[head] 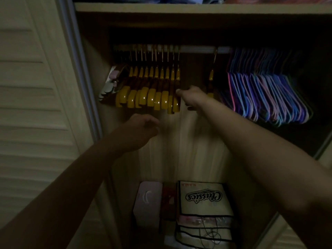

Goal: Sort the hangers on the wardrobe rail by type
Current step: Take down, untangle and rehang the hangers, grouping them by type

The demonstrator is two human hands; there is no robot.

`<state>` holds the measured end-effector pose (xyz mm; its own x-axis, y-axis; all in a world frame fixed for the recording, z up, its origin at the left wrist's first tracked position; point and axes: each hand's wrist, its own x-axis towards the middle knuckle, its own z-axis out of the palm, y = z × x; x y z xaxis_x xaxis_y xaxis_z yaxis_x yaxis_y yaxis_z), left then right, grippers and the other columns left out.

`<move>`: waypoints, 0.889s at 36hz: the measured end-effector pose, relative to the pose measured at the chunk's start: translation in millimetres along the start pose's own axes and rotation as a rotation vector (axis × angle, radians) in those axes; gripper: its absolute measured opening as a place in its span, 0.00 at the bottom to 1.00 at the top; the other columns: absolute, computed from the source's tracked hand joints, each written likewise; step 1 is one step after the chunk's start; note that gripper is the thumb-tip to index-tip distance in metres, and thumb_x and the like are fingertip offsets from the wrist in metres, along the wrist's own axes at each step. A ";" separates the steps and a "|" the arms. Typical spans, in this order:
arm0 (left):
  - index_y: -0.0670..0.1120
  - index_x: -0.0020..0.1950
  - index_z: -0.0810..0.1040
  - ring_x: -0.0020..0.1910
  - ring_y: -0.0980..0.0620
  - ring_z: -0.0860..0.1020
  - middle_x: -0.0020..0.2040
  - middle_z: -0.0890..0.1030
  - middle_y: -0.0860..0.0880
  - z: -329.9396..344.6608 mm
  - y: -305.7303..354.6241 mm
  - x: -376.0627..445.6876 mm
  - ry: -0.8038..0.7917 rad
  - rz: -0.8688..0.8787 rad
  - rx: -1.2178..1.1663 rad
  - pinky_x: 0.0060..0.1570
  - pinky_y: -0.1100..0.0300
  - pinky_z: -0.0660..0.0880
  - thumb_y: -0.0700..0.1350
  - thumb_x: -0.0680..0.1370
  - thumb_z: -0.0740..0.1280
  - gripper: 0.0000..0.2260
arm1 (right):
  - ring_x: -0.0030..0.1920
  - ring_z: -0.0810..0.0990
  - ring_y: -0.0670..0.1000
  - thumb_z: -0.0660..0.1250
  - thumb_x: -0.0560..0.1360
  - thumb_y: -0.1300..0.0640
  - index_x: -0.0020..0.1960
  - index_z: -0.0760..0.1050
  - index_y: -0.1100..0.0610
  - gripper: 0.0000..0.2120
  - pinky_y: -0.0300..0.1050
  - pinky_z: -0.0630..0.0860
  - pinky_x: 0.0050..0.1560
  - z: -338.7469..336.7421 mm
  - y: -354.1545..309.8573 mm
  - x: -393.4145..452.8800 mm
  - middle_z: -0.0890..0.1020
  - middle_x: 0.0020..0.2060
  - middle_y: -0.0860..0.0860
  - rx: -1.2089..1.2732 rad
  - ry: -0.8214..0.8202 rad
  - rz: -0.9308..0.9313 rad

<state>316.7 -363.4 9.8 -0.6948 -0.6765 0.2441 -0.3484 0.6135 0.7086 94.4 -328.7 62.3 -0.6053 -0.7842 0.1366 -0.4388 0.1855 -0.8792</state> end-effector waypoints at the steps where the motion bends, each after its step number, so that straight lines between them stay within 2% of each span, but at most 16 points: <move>1: 0.57 0.57 0.80 0.50 0.52 0.80 0.61 0.77 0.48 0.5 -0.1 -1.4 -0.006 0.003 -0.001 0.43 0.61 0.73 0.48 0.78 0.70 0.08 | 0.61 0.75 0.54 0.65 0.80 0.49 0.72 0.66 0.55 0.23 0.52 0.75 0.62 4.7 2.2 1.0 0.75 0.64 0.53 0.040 -0.001 0.014; 3: 0.54 0.58 0.80 0.52 0.53 0.80 0.59 0.78 0.49 0.1 -0.4 -4.0 -0.014 0.002 -0.001 0.44 0.63 0.73 0.46 0.79 0.70 0.09 | 0.57 0.77 0.52 0.67 0.79 0.53 0.66 0.70 0.54 0.17 0.52 0.76 0.61 10.9 5.2 4.3 0.78 0.59 0.53 0.093 0.025 0.019; 5: 0.51 0.59 0.80 0.50 0.56 0.80 0.55 0.81 0.50 -1.5 -0.6 -7.0 -0.031 0.006 -0.002 0.42 0.64 0.73 0.44 0.80 0.69 0.09 | 0.56 0.78 0.52 0.67 0.79 0.55 0.65 0.71 0.54 0.16 0.52 0.77 0.60 13.7 6.6 6.5 0.79 0.56 0.53 0.126 0.037 0.024; 7: 0.52 0.57 0.79 0.47 0.53 0.80 0.54 0.82 0.48 -4.0 -3.6 -9.7 -0.023 0.005 -0.011 0.44 0.58 0.77 0.45 0.78 0.70 0.08 | 0.56 0.79 0.53 0.67 0.79 0.56 0.63 0.71 0.53 0.14 0.52 0.78 0.58 14.4 6.9 7.2 0.80 0.55 0.53 0.167 0.045 0.022; 9: 0.55 0.55 0.79 0.51 0.48 0.81 0.55 0.82 0.46 -8.0 -8.5 -12.8 -0.006 -0.005 -0.007 0.54 0.48 0.79 0.46 0.78 0.71 0.07 | 0.56 0.80 0.53 0.66 0.79 0.55 0.59 0.72 0.52 0.10 0.48 0.79 0.52 14.0 5.9 7.5 0.80 0.55 0.52 0.247 0.058 0.019; 11: 0.56 0.55 0.78 0.53 0.47 0.80 0.55 0.81 0.49 -11.6 -11.5 -16.0 -0.003 -0.022 -0.001 0.58 0.45 0.77 0.44 0.79 0.69 0.07 | 0.56 0.79 0.52 0.66 0.79 0.53 0.67 0.70 0.54 0.17 0.45 0.78 0.48 11.0 3.3 6.4 0.78 0.57 0.51 0.320 0.099 0.005; 13: 0.56 0.55 0.78 0.53 0.48 0.80 0.52 0.81 0.52 -14.9 -13.6 -19.7 0.003 -0.037 -0.029 0.53 0.51 0.77 0.43 0.80 0.68 0.08 | 0.58 0.77 0.52 0.67 0.78 0.53 0.73 0.65 0.53 0.25 0.47 0.78 0.54 7.2 3.1 8.7 0.76 0.60 0.50 0.262 0.182 -0.081; 15: 0.54 0.58 0.78 0.53 0.54 0.79 0.53 0.80 0.55 -18.0 -14.6 -23.6 -0.005 -0.054 -0.033 0.47 0.59 0.74 0.45 0.81 0.66 0.08 | 0.61 0.77 0.52 0.68 0.77 0.53 0.74 0.64 0.51 0.27 0.50 0.78 0.59 2.4 2.7 14.9 0.76 0.62 0.50 0.127 0.282 -0.193; 17: 0.53 0.62 0.78 0.55 0.58 0.77 0.56 0.78 0.55 -19.9 -15.5 -27.0 -0.017 -0.070 -0.029 0.45 0.63 0.72 0.47 0.82 0.65 0.10 | 0.58 0.77 0.50 0.67 0.78 0.55 0.73 0.65 0.51 0.25 0.45 0.79 0.54 -4.8 -0.5 21.0 0.76 0.60 0.49 0.098 0.331 -0.237; 19: 0.53 0.64 0.78 0.58 0.56 0.76 0.60 0.77 0.54 -21.4 -16.3 -29.8 -0.003 -0.095 -0.038 0.47 0.61 0.73 0.48 0.82 0.65 0.11 | 0.51 0.76 0.45 0.65 0.79 0.55 0.73 0.67 0.52 0.23 0.36 0.74 0.45 -11.4 -10.9 26.5 0.75 0.58 0.48 0.094 0.336 -0.245; 20: 0.53 0.64 0.78 0.60 0.54 0.76 0.61 0.77 0.53 -21.7 -16.2 -31.0 0.006 -0.101 -0.041 0.50 0.58 0.75 0.48 0.81 0.65 0.11 | 0.51 0.75 0.44 0.65 0.79 0.55 0.72 0.68 0.52 0.21 0.36 0.72 0.44 -14.6 -16.8 30.0 0.75 0.58 0.48 0.079 0.334 -0.244; 22: 0.53 0.65 0.79 0.62 0.53 0.76 0.64 0.77 0.52 -21.9 -14.6 -34.6 0.013 -0.107 -0.043 0.57 0.54 0.75 0.48 0.81 0.66 0.12 | 0.54 0.76 0.47 0.65 0.79 0.55 0.70 0.70 0.52 0.20 0.39 0.74 0.47 -19.1 -29.2 36.6 0.76 0.58 0.49 0.073 0.344 -0.228; 25: 0.54 0.65 0.78 0.63 0.52 0.75 0.65 0.76 0.51 -20.9 -13.4 -38.1 0.012 -0.126 -0.059 0.58 0.54 0.74 0.49 0.81 0.66 0.13 | 0.54 0.76 0.49 0.65 0.78 0.55 0.68 0.72 0.53 0.19 0.40 0.73 0.47 -22.8 -44.1 41.0 0.77 0.56 0.49 0.081 0.335 -0.146; 27: 0.54 0.65 0.78 0.62 0.53 0.76 0.65 0.76 0.51 -19.2 -13.8 -41.0 0.013 -0.140 -0.060 0.57 0.55 0.74 0.48 0.81 0.66 0.12 | 0.52 0.78 0.49 0.65 0.79 0.54 0.65 0.74 0.54 0.15 0.42 0.74 0.48 -22.4 -46.8 41.5 0.79 0.54 0.50 0.092 0.324 -0.085; 30: 0.54 0.62 0.79 0.60 0.54 0.77 0.64 0.77 0.51 -14.4 -16.3 -46.3 0.026 -0.161 -0.129 0.51 0.63 0.73 0.46 0.81 0.67 0.11 | 0.51 0.80 0.53 0.64 0.79 0.55 0.59 0.76 0.56 0.10 0.42 0.75 0.40 -15.6 -32.3 33.8 0.80 0.49 0.52 0.139 0.258 0.013; 32: 0.49 0.65 0.79 0.58 0.53 0.77 0.62 0.77 0.50 -9.6 -18.7 -51.7 0.019 -0.196 -0.150 0.46 0.68 0.72 0.44 0.81 0.66 0.12 | 0.51 0.80 0.54 0.64 0.79 0.55 0.60 0.76 0.57 0.11 0.42 0.73 0.36 -7.0 -14.9 21.3 0.80 0.48 0.53 0.166 0.199 0.071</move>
<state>365.2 -343.8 -9.8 -0.6111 -0.7847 0.1039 -0.3766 0.4036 0.8338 83.5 -344.0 81.4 -0.7564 -0.6380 0.1440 -0.2853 0.1237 -0.9504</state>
